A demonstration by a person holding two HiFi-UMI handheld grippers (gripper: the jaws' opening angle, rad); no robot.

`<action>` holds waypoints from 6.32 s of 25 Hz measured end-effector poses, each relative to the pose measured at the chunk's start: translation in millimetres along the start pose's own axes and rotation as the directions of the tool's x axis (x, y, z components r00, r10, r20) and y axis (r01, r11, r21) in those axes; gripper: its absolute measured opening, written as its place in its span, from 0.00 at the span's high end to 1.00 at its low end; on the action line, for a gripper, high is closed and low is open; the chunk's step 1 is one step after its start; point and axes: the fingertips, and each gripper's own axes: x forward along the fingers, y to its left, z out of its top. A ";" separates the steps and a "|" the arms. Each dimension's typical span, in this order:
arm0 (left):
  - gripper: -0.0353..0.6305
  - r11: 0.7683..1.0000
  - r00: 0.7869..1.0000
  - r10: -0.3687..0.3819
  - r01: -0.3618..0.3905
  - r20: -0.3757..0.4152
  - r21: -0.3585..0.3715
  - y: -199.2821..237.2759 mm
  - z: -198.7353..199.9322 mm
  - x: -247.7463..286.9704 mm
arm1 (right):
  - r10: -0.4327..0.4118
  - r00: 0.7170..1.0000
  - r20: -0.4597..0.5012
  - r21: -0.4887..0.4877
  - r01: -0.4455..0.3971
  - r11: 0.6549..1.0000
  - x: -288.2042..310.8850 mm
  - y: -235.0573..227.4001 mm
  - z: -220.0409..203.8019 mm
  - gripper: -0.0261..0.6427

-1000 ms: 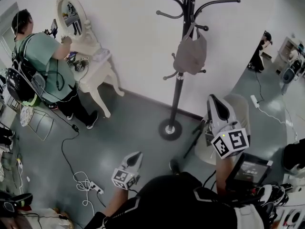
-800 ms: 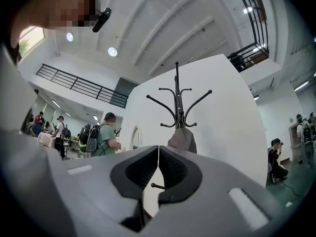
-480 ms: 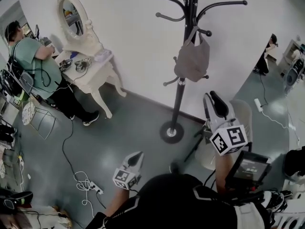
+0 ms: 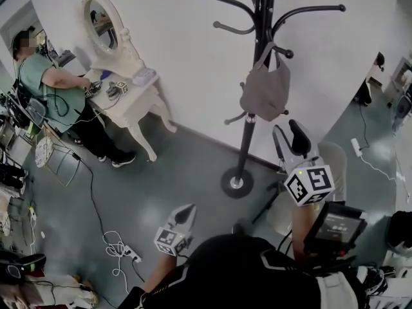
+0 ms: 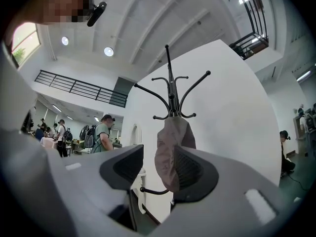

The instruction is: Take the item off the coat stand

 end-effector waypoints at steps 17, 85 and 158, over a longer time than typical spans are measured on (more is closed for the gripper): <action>0.92 0.997 0.997 0.083 -0.083 -0.005 -0.004 21.8 5.3 25.8 | -0.027 0.999 -0.026 0.032 0.028 0.999 65.8 -43.8 -24.3 0.52; 0.92 0.993 0.993 0.115 -0.115 0.029 -0.010 5.1 7.4 -36.1 | 0.028 0.993 0.114 -0.053 -0.023 0.998 31.4 -12.3 68.1 0.91; 0.92 0.987 0.988 -0.149 0.151 -0.041 0.052 -55.1 -29.8 -95.4 | -0.139 0.988 -0.068 -0.096 0.132 0.987 -145.3 57.6 -7.6 0.92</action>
